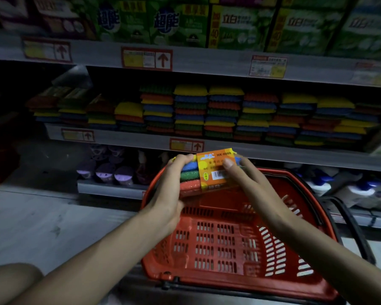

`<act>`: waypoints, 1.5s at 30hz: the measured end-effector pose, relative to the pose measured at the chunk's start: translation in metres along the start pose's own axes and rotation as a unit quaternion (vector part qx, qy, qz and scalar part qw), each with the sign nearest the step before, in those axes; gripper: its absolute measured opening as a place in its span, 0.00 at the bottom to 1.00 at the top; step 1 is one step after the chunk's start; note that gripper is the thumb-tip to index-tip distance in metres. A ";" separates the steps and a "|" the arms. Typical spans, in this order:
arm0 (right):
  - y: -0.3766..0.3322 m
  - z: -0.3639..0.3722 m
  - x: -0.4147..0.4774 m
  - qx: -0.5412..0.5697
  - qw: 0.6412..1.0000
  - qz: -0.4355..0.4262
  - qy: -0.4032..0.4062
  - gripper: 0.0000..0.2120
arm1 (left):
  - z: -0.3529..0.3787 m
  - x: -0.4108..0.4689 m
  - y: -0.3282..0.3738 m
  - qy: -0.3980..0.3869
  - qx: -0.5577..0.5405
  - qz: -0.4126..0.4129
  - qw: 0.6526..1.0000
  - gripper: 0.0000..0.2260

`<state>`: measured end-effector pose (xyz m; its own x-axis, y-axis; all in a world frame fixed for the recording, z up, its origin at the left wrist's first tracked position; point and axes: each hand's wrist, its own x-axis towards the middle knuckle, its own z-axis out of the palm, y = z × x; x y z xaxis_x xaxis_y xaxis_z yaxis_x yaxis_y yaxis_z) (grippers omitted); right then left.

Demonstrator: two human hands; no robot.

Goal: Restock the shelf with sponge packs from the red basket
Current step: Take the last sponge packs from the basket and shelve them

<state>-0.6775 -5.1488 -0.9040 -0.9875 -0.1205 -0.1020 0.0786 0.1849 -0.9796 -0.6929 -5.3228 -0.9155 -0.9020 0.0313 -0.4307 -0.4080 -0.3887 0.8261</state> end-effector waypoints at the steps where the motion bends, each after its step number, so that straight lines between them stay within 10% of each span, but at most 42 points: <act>1: 0.000 0.001 0.000 0.010 1.000 -0.012 0.015 0.28 | 0.002 0.001 0.001 0.004 0.004 0.004 1.000 0.22; 15: 0.015 0.029 -0.015 -0.009 0.995 -0.099 0.021 0.34 | 0.013 0.002 0.000 0.084 0.021 0.040 0.995 0.26; 35: -0.015 -0.010 -0.005 0.132 0.990 0.002 0.039 0.22 | 0.031 -0.009 0.015 0.113 0.093 0.168 0.975 0.19; 41: -0.011 -0.015 0.000 0.133 0.989 0.018 0.064 0.18 | 0.016 0.002 0.013 -0.052 0.092 0.036 0.994 0.33; 45: -0.012 -0.020 0.001 0.163 0.984 0.047 0.061 0.22 | 0.012 -0.003 0.013 -0.036 0.199 0.240 0.950 0.28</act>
<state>-0.6826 -5.1314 -0.8891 -0.9814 0.0035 -0.1919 0.1897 -0.1344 -0.9726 -0.6970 -5.3171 -0.8989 -0.9990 0.0060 0.0446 0.0446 0.0035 0.9990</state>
